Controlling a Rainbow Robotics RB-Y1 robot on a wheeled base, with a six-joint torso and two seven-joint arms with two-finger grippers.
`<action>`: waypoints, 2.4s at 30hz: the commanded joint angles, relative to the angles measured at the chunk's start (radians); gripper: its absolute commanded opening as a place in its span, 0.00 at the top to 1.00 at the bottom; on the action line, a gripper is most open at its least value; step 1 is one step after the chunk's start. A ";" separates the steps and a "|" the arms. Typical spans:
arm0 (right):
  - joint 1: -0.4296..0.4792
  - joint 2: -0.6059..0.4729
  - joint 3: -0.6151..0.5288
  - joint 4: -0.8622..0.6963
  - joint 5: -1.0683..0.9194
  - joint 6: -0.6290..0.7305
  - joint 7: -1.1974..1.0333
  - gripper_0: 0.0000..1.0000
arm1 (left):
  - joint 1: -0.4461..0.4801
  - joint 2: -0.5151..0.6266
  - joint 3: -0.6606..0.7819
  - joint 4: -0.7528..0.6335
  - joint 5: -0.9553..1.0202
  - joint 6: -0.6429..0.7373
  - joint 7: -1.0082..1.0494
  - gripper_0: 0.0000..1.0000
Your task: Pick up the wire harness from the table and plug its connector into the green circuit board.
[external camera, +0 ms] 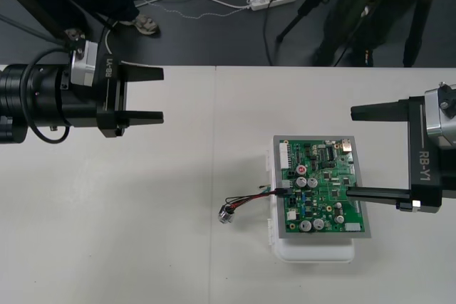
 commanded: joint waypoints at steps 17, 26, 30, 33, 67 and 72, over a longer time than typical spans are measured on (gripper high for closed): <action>-0.145 0.071 0.023 0.071 -0.149 -0.135 0.015 0.00 | -0.105 0.083 0.038 -0.109 0.047 -0.042 0.139 0.29; -0.207 0.068 0.029 0.122 -0.162 -0.135 0.050 0.00 | -0.110 0.097 0.039 -0.123 0.046 -0.042 0.148 0.29; -0.207 0.067 0.032 0.122 -0.157 -0.135 0.058 0.00 | -0.110 0.097 0.038 -0.123 0.030 -0.042 0.148 0.29; -0.205 0.067 0.032 0.122 -0.154 -0.135 0.058 0.00 | -0.110 0.097 0.038 -0.123 0.030 -0.042 0.148 0.29; -0.205 0.067 0.032 0.122 -0.151 -0.135 0.058 0.00 | -0.110 0.097 0.038 -0.123 0.030 -0.042 0.148 0.29; -0.205 0.067 0.032 0.122 -0.151 -0.135 0.058 0.00 | -0.110 0.097 0.038 -0.123 0.030 -0.042 0.148 0.29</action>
